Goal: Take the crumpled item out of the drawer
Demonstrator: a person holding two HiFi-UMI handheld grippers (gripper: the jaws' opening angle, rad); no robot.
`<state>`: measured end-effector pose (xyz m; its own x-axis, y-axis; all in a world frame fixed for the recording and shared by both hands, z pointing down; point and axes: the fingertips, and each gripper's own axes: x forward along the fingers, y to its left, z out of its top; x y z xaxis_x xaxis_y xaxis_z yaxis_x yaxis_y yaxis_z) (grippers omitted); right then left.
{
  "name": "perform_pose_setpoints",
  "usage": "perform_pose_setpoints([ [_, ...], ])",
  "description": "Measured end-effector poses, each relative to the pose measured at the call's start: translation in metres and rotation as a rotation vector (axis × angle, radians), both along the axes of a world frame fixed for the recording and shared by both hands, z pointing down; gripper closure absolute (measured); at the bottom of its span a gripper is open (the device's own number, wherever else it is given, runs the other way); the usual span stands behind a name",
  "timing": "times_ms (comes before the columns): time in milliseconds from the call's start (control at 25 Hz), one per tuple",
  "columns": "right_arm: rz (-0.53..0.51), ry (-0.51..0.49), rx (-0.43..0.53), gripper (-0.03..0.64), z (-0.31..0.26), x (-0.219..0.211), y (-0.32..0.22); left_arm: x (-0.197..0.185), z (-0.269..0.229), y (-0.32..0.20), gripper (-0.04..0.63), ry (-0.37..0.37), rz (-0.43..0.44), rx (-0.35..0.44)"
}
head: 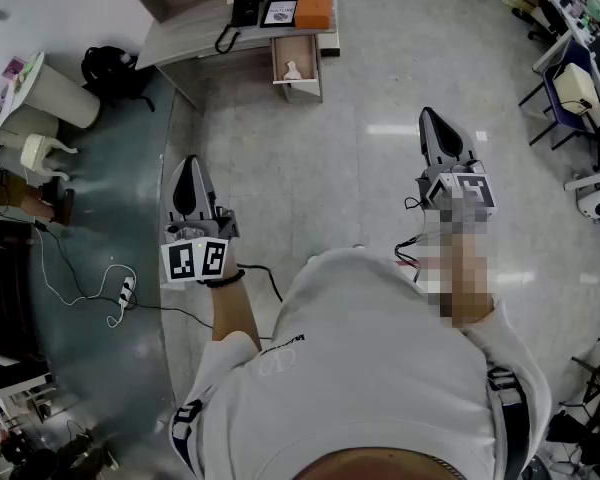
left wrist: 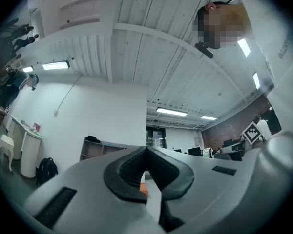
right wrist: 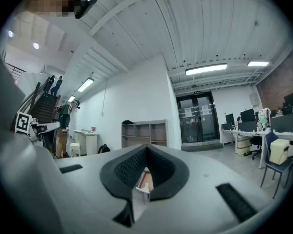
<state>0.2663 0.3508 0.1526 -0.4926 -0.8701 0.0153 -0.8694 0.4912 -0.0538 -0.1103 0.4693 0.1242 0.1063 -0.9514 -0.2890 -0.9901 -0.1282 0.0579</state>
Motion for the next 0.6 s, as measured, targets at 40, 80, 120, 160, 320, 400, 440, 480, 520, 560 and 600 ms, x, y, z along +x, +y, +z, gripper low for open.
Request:
perform_pose_setpoints([
  [40,-0.002,0.001,0.001,0.617,-0.0004,-0.0008,0.0010,-0.0004,0.0000,0.0014,0.597,0.002,-0.001,0.000],
  [80,-0.004,0.002,0.002,0.617,-0.0008,-0.0016,0.0018,-0.0007,0.0000,0.0025,0.597,0.003,-0.001,0.000],
  [120,-0.005,0.003,0.002,0.617,-0.0013,-0.0024,0.0023,-0.0010,-0.0002,0.0032,0.597,0.004,-0.001,-0.001],
  [160,-0.006,0.004,0.002,0.617,-0.0019,-0.0031,0.0023,-0.0013,-0.0005,0.0032,0.597,0.004,0.000,-0.001],
  [320,0.003,-0.001,0.003,0.617,-0.0029,-0.0036,0.0021,-0.0011,-0.0008,0.0021,0.597,-0.002,0.011,-0.002],
  [400,0.002,-0.005,0.003,0.617,-0.0028,-0.0050,0.0046,-0.0010,-0.0005,0.0033,0.597,-0.006,0.017,-0.002],
  [440,0.003,-0.005,0.001,0.617,-0.0022,-0.0061,0.0055,-0.0013,-0.0002,0.0037,0.597,-0.007,0.020,-0.003],
  [480,0.006,-0.006,-0.003,0.617,-0.0012,-0.0071,0.0058,-0.0018,0.0004,0.0035,0.597,-0.007,0.023,-0.004],
  [520,0.011,-0.008,-0.008,0.617,0.0001,-0.0078,0.0057,-0.0027,0.0013,0.0029,0.597,-0.006,0.026,-0.006],
  [560,0.016,-0.011,-0.012,0.617,0.0013,-0.0085,0.0053,-0.0040,0.0024,0.0020,0.597,-0.005,0.029,-0.008],
  [600,0.021,-0.013,-0.016,0.617,0.0020,-0.0097,0.0047,-0.0058,0.0036,0.0008,0.597,-0.004,0.033,-0.010],
])
